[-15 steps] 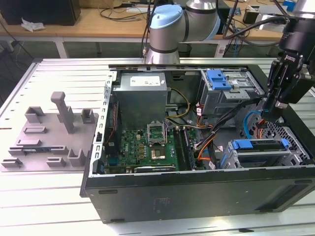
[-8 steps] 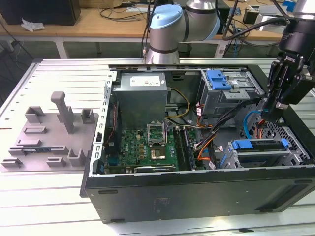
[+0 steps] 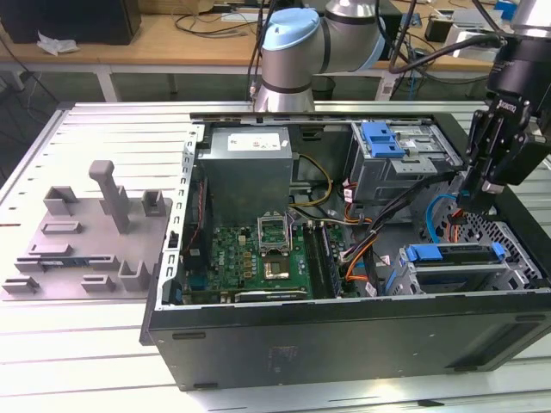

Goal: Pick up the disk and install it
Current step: 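Insert the first disk wire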

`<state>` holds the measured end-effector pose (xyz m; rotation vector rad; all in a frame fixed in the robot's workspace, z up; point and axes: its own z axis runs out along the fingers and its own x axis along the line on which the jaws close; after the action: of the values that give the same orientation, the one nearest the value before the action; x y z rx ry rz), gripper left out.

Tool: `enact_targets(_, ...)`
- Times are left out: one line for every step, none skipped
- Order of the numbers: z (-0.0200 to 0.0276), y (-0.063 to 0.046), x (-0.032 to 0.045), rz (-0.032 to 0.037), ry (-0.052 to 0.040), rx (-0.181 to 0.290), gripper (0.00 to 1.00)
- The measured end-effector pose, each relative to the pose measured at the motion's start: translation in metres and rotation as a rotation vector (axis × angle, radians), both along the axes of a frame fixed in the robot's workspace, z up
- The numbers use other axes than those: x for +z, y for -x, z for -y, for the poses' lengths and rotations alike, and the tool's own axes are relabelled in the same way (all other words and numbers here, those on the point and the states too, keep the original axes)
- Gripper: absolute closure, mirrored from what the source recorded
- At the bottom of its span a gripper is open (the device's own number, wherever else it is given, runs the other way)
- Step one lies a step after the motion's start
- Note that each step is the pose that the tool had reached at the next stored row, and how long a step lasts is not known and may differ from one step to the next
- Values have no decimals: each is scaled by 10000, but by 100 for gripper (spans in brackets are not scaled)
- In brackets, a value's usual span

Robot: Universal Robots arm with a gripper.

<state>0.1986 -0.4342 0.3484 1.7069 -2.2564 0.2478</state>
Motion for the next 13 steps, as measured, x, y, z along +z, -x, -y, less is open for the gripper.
enact_targets(1, 1, -3, 0, -2, 34, 59)
enact_targets(2, 1, -9, 0, -3, 113, 59)
enact_targets(3, 2, -14, 0, -3, 161, 59)
enact_targets(4, 3, -17, 0, -2, 196, 59)
enact_targets(5, 4, -20, 0, -2, 222, 59)
enact_targets(6, 10, -24, 0, -2, 247, 59)
enact_targets(5, 15, -27, 0, -3, 261, 59)
enact_targets(5, 21, -30, -1, -3, 268, 59)
enact_targets(6, 26, -33, -1, -4, 275, 60)
enact_targets(6, 28, -36, -1, -3, 283, 67)
enact_targets(5, 29, -38, 0, -2, 292, 67)
enact_targets(5, 30, -41, 0, 1, 304, 67)
enact_targets(5, 30, -44, 0, 0, 314, 67)
